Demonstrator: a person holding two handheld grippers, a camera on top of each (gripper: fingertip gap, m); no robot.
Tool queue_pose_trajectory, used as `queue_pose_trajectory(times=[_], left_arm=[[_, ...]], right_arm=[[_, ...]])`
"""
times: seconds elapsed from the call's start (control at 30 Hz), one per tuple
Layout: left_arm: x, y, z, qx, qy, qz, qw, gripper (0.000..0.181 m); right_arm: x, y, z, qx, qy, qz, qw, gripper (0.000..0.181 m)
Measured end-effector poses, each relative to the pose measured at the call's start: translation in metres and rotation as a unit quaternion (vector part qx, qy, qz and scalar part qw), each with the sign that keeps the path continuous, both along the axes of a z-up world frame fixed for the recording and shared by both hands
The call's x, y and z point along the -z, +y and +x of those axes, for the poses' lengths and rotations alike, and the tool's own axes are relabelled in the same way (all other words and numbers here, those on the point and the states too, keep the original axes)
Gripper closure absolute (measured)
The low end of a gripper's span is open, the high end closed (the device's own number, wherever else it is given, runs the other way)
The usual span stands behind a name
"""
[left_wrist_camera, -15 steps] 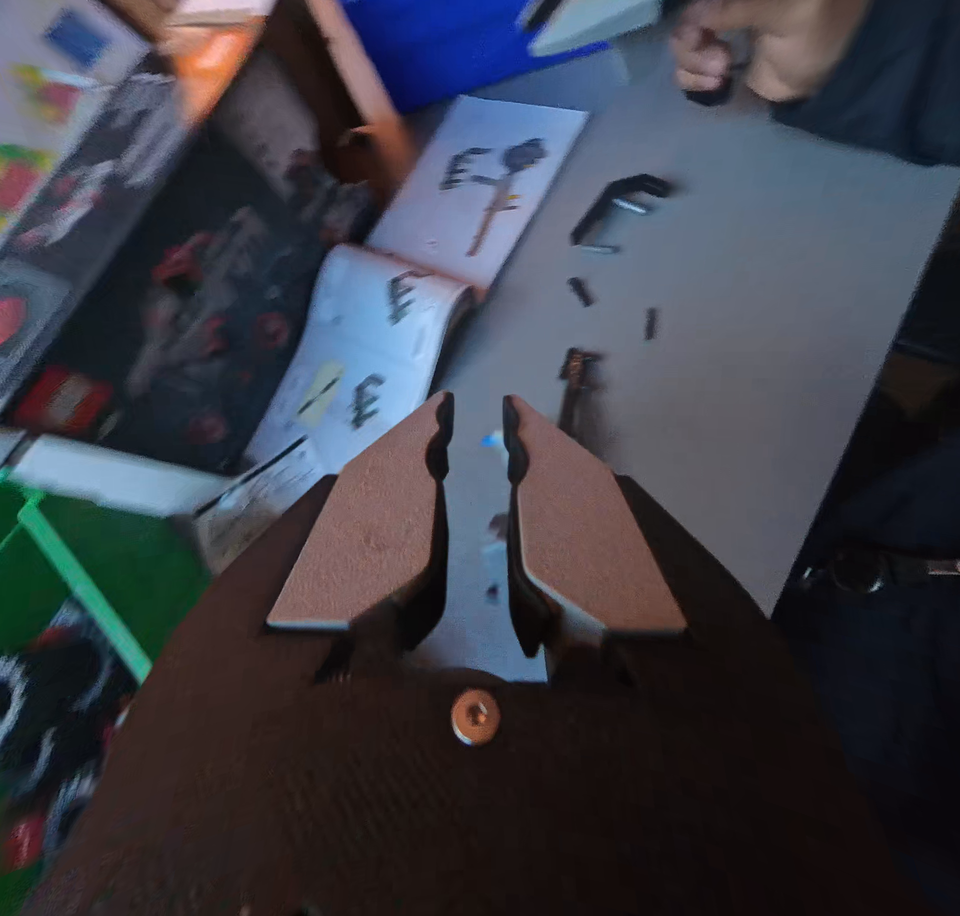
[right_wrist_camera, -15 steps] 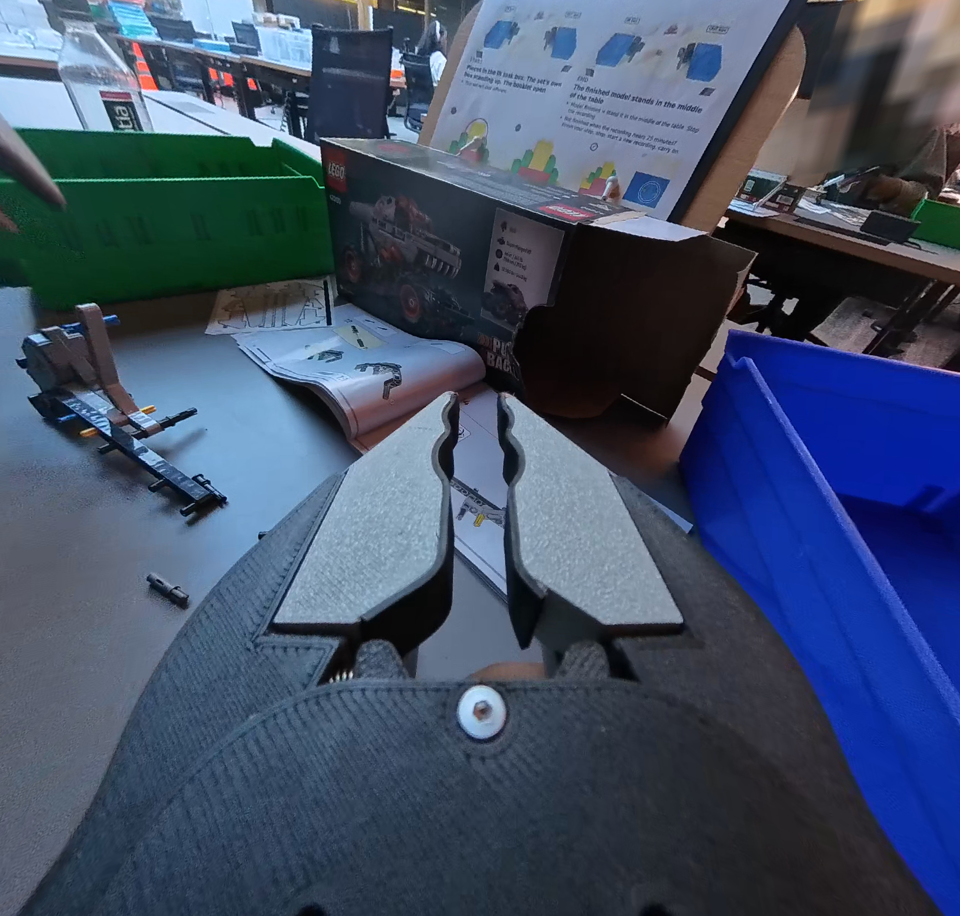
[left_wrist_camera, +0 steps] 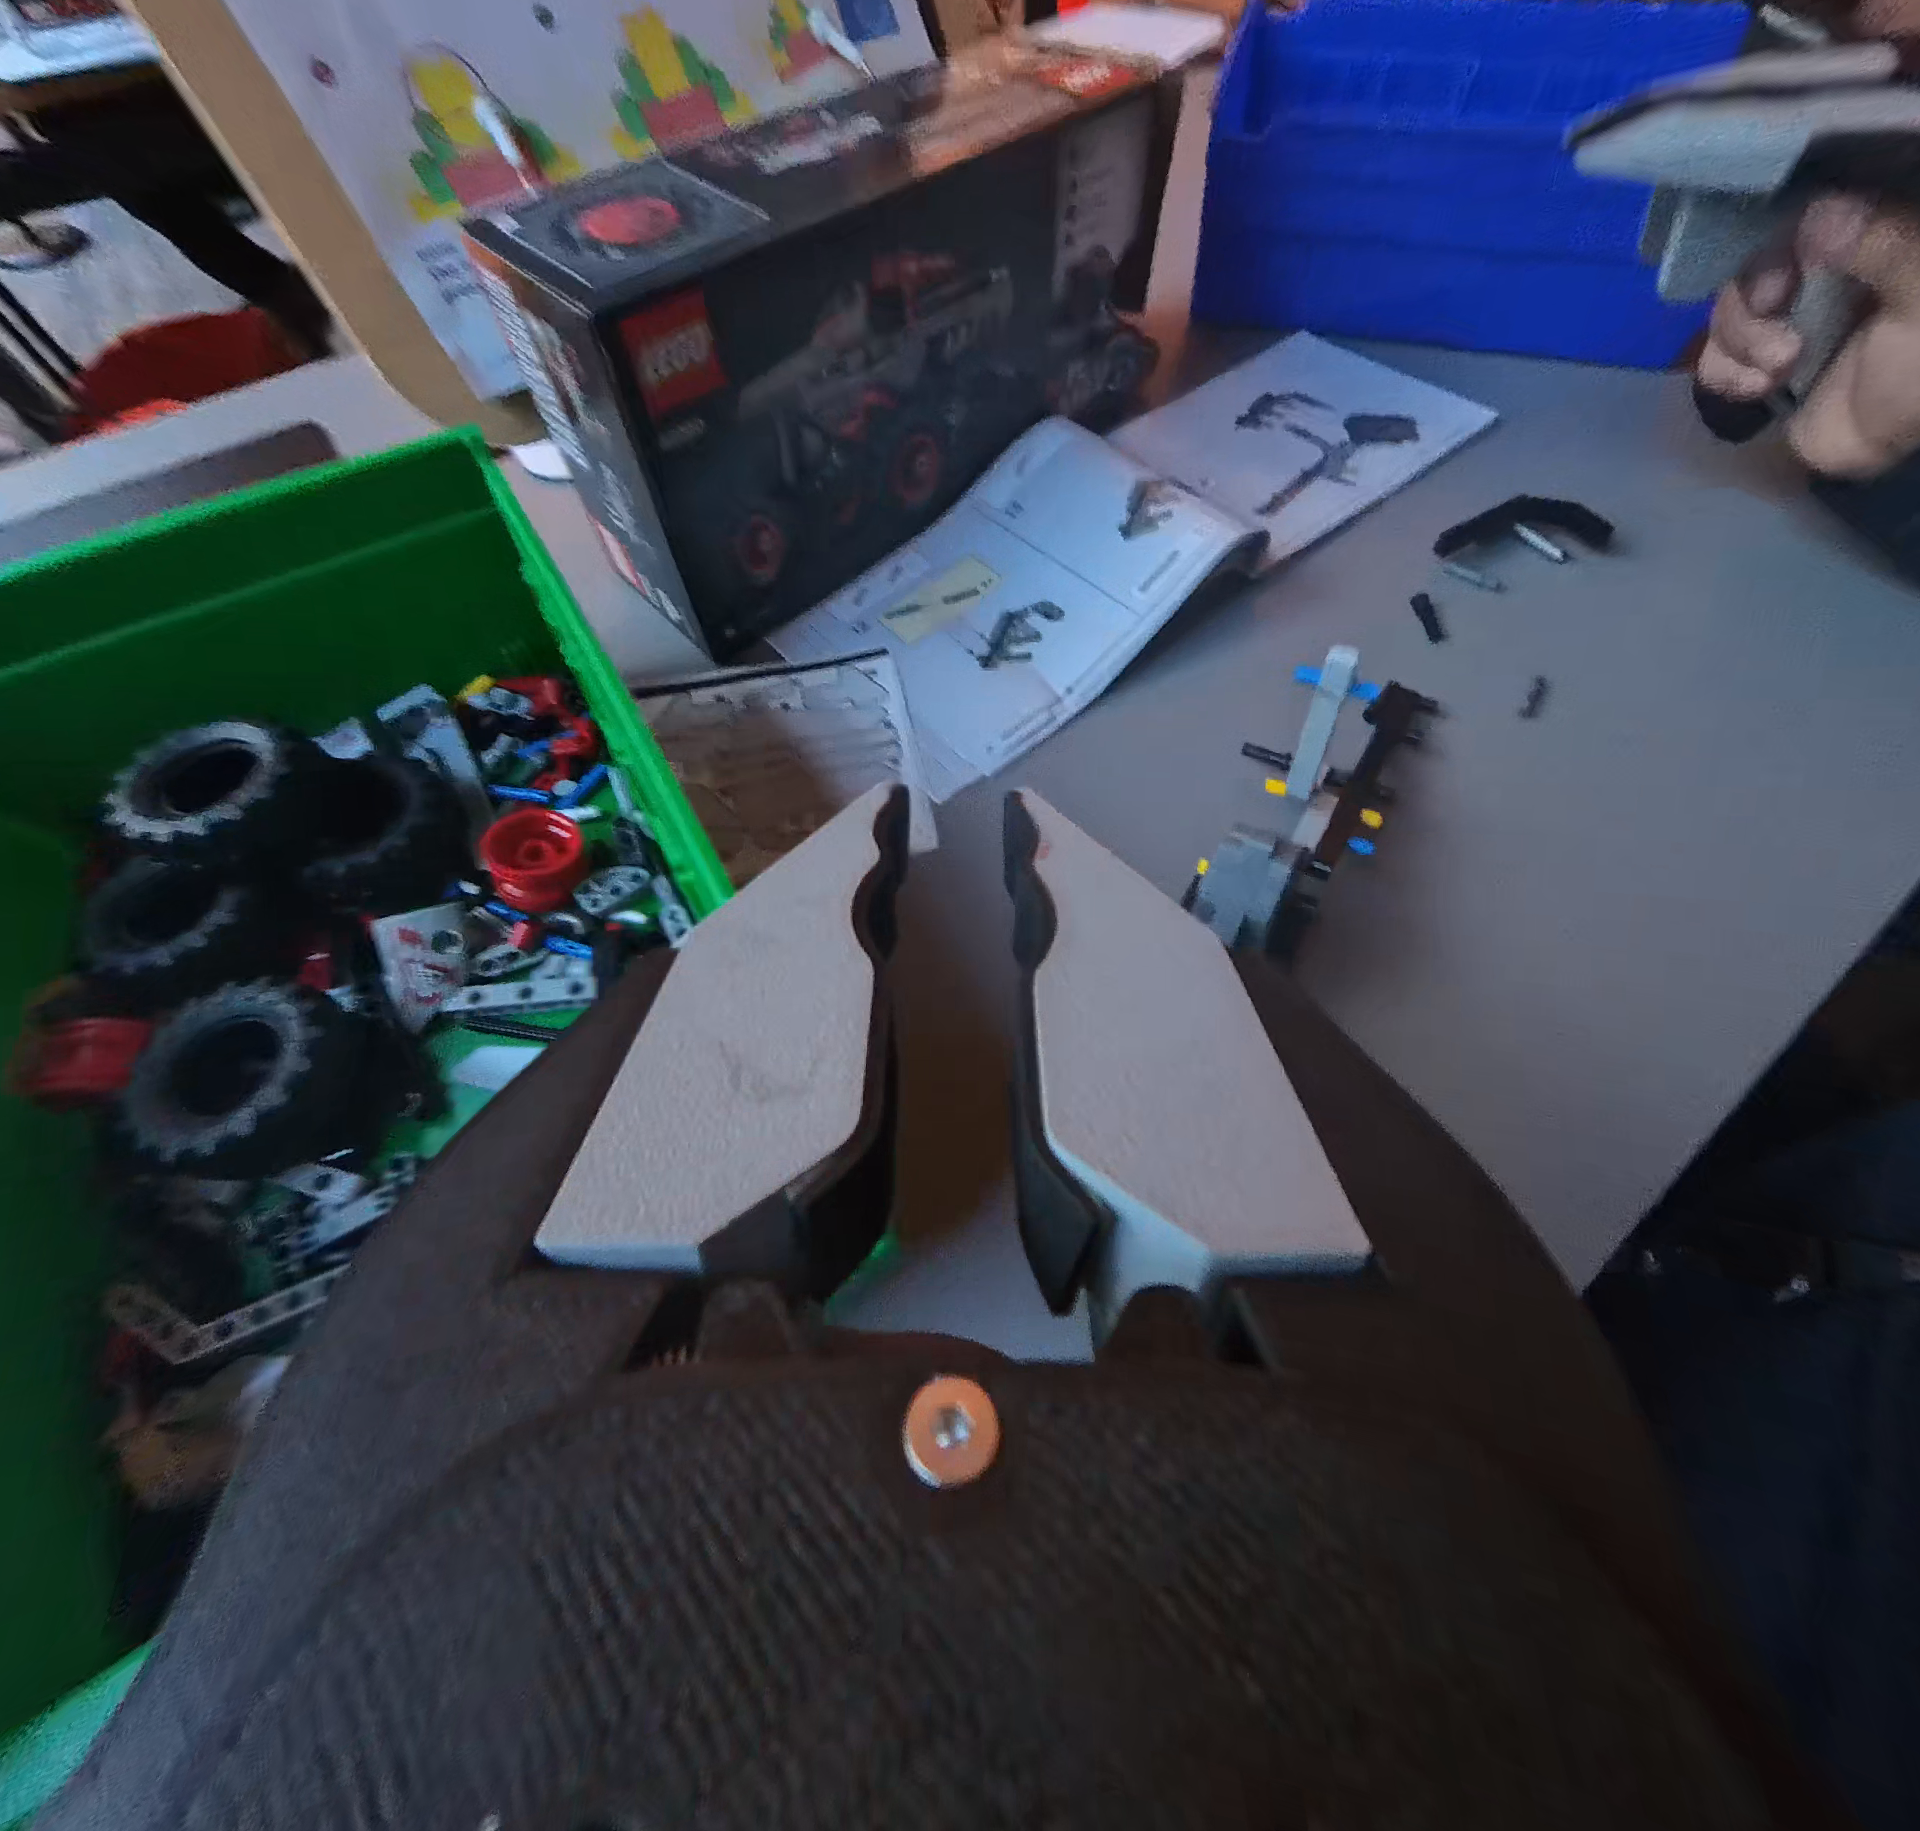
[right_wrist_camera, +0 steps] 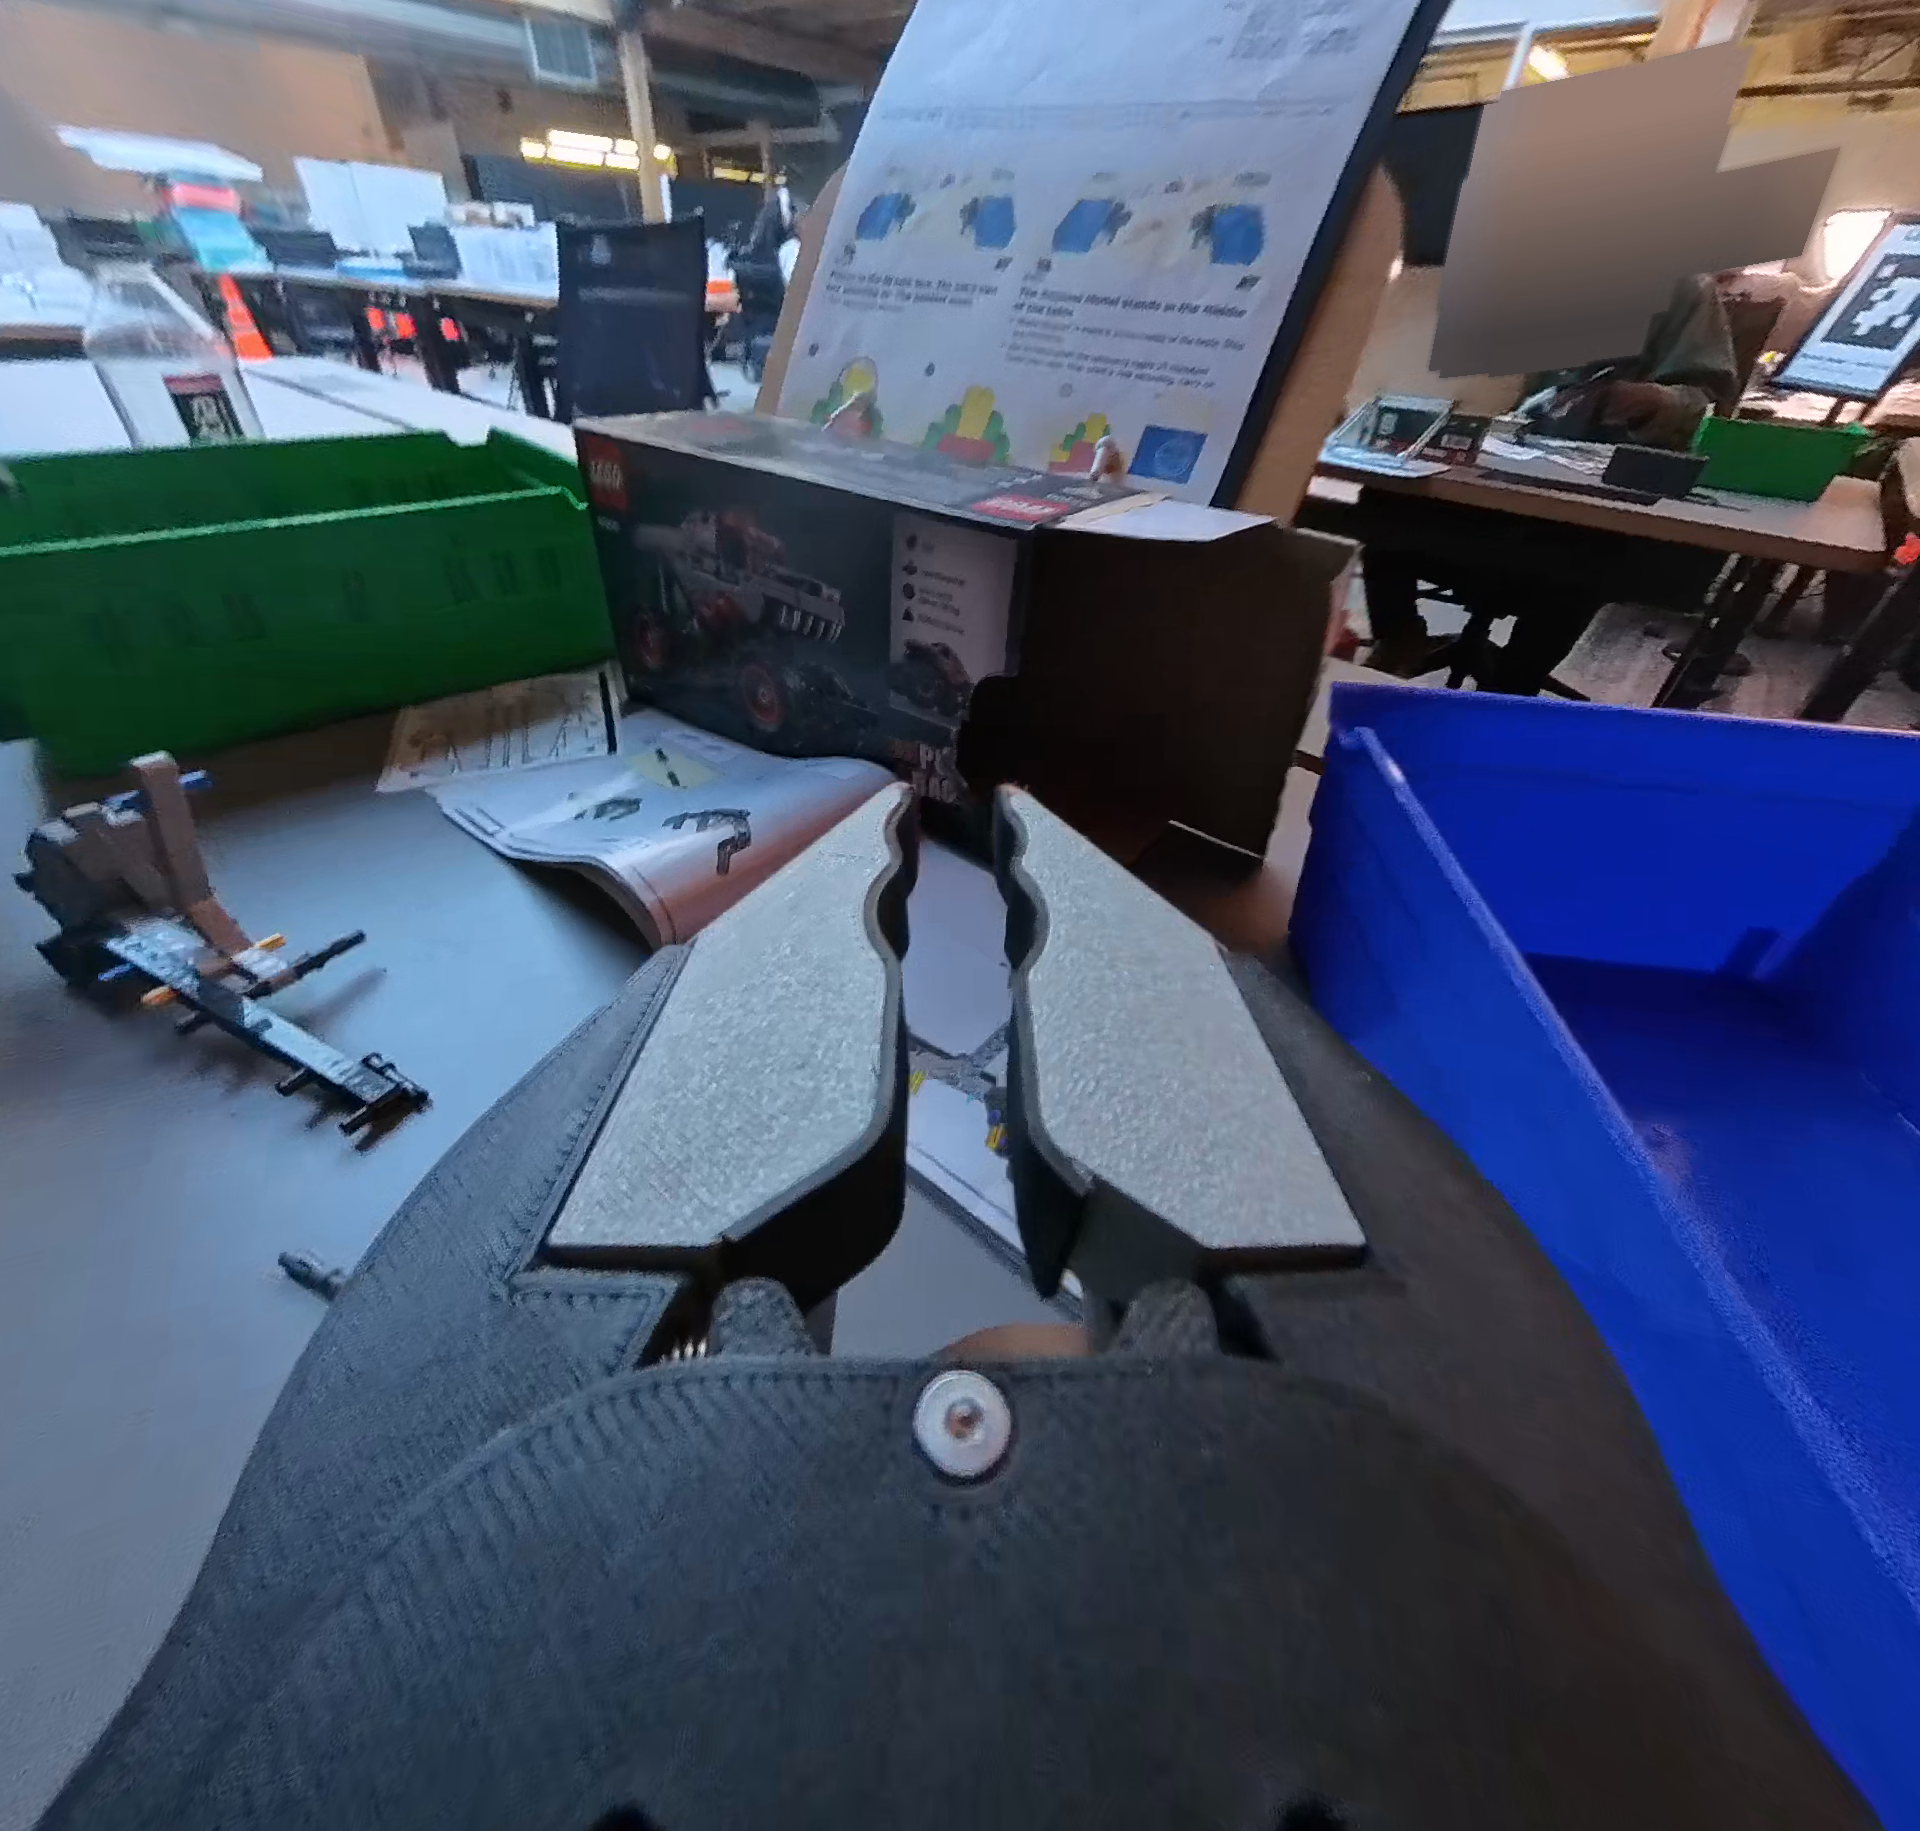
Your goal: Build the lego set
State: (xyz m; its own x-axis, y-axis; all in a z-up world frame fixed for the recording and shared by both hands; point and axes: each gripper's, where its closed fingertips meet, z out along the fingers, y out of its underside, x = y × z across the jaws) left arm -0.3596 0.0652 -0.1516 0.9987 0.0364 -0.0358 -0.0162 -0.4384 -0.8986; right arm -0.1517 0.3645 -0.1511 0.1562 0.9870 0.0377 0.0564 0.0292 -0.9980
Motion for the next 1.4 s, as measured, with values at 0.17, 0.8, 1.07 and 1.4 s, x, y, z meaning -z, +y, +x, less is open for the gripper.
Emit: queue_pose_trajectory(times=[0.17,0.8,1.07,1.4], left_arm=[[0.033,0.009,0.052,0.125,-0.064,-0.011,0.990,0.161],[0.063,0.015,0.085,0.248,-0.073,0.049,0.965,0.160],[0.057,0.015,0.088,0.258,-0.057,0.073,0.962,0.163],[0.054,0.015,0.085,0.248,-0.055,0.081,0.964,0.164]], right_arm=[[-0.019,0.022,0.020,0.044,0.036,-0.002,0.998,0.171],[0.129,-0.064,0.018,-0.218,-0.340,0.012,0.915,0.170],[0.098,-0.048,0.023,-0.199,-0.283,-0.022,0.938,0.177],[0.130,-0.052,0.026,-0.207,-0.348,-0.006,0.914,0.166]])
